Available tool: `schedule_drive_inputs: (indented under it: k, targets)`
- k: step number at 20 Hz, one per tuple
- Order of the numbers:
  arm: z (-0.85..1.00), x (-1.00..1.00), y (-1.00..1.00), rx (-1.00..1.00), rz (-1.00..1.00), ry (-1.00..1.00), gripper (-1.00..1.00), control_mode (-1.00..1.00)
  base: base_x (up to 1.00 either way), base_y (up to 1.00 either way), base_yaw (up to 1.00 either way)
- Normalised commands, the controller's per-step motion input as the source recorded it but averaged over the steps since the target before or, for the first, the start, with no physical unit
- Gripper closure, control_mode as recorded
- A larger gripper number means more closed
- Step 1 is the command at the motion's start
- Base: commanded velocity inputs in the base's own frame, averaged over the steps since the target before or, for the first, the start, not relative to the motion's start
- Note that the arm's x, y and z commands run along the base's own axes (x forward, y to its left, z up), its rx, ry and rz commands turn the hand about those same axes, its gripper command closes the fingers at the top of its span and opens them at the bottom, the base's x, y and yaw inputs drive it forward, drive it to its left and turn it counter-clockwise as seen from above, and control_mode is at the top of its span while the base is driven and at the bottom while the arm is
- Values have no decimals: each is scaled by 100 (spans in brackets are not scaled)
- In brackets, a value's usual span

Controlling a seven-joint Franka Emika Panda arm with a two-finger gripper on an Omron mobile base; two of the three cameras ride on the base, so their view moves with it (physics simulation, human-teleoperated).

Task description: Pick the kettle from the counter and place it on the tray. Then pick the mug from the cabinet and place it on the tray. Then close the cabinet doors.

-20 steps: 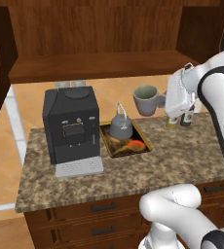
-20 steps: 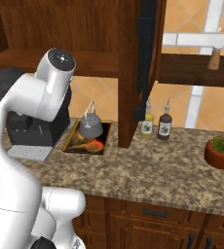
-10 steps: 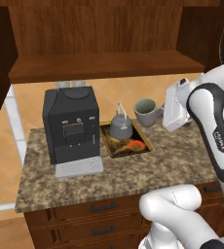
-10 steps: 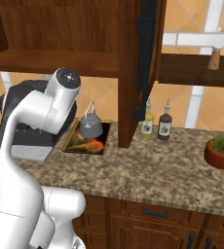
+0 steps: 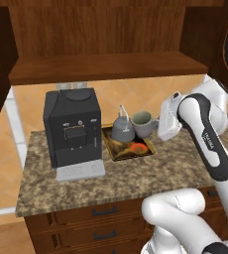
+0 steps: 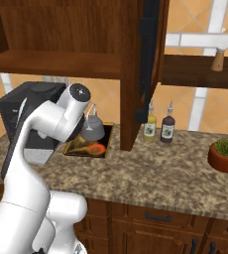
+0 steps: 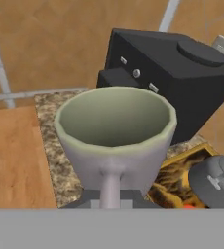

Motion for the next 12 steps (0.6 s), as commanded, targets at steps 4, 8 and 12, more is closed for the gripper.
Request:
schedule_drive_inputs:
  k: [4,8,12]
  targets:
    - [-36,35,-1,6,4,13,100,-100,0,0,0]
    - [-36,36,0,6,1,11,100,-100,0,0,0]
    - [-33,24,-4,2,0,8,100,-100,0,0,0]
